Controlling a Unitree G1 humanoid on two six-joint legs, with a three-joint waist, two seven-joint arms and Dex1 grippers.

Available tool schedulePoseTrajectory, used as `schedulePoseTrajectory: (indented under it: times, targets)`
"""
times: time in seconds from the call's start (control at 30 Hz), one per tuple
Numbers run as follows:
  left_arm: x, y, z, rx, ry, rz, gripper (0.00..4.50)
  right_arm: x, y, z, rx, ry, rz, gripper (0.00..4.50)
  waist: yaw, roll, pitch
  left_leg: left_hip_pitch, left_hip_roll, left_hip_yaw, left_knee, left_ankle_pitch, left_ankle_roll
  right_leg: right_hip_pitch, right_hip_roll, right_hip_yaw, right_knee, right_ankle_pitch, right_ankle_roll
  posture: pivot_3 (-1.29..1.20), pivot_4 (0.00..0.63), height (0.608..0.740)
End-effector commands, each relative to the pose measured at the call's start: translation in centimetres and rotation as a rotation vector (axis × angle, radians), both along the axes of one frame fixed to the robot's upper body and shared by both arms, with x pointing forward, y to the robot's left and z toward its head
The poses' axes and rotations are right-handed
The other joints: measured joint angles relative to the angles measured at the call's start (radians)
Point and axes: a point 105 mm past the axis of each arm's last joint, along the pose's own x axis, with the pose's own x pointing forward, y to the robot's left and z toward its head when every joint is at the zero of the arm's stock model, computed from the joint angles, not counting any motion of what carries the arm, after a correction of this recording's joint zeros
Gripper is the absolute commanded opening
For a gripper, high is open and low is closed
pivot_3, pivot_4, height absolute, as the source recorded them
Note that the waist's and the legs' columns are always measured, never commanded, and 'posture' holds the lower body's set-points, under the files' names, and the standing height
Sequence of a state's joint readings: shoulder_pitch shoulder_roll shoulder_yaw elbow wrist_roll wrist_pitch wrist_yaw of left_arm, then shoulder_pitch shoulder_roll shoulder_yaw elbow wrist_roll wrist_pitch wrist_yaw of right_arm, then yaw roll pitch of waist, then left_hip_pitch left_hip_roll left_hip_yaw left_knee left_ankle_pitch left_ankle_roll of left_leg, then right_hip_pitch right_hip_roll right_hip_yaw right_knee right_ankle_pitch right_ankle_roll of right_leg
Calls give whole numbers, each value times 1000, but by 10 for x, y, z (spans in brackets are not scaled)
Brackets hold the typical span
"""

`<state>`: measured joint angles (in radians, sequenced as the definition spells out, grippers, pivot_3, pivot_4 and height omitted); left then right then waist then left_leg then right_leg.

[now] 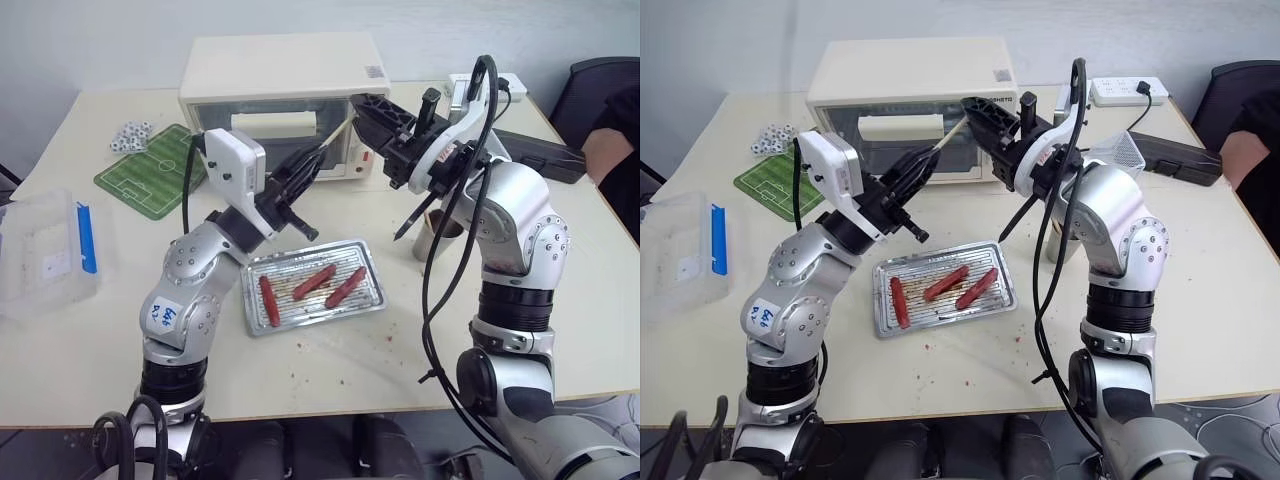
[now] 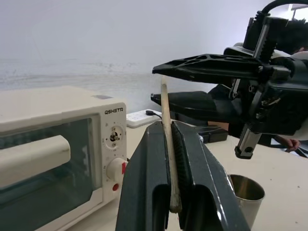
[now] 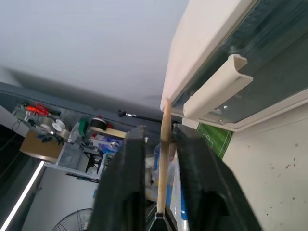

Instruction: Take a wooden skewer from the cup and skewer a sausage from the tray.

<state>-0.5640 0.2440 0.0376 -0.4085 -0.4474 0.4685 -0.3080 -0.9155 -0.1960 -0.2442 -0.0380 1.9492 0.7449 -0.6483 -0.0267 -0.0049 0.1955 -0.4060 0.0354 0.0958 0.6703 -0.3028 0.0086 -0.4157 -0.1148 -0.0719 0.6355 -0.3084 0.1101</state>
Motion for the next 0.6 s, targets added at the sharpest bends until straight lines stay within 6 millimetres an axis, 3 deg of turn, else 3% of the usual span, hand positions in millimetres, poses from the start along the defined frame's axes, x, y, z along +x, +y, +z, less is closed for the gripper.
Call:
schedulePoseTrajectory:
  times: [0.03, 0.17, 0.3, 0.43, 0.6]
  targets:
    - [-3, 8, 9, -8, -40, 24, 0, -11, -4, 20, -19, -109, 25, 2625, 0, 0, 0, 0, 0, 0, 0, 0, 0, 0, 0, 0, 0, 0, 0, 0, 150, 740]
    - [-1, 19, 11, 6, -42, 51, 0, -9, -13, 19, -169, -193, 14, 3975, 2, 0, 0, 0, -1, 0, 0, 0, 0, 0, -1, 0, -1, 0, 0, 0, 150, 740]
    - [-3, 39, 13, 61, -39, 89, 0, -5, -25, 15, -411, -316, 16, 3975, 2, 0, 0, 0, 0, 0, -1, 0, 1, 0, 0, -1, -2, 0, 0, 0, 150, 740]
    - [-14, 60, 10, 149, -15, 100, 0, 1, -32, -5, -795, -512, 41, 3975, -1, 0, 0, 0, 0, 1, -3, 0, 1, 0, 0, -1, -4, 0, 0, 0, 150, 740]
    - [-42, 78, -8, 301, 89, 24, 0, -12, -26, -63, -1225, -877, 346, 3975, 0, 0, 0, 0, 0, 0, -6, 0, 0, -1, 0, -2, -8, 0, 0, 0, 150, 740]
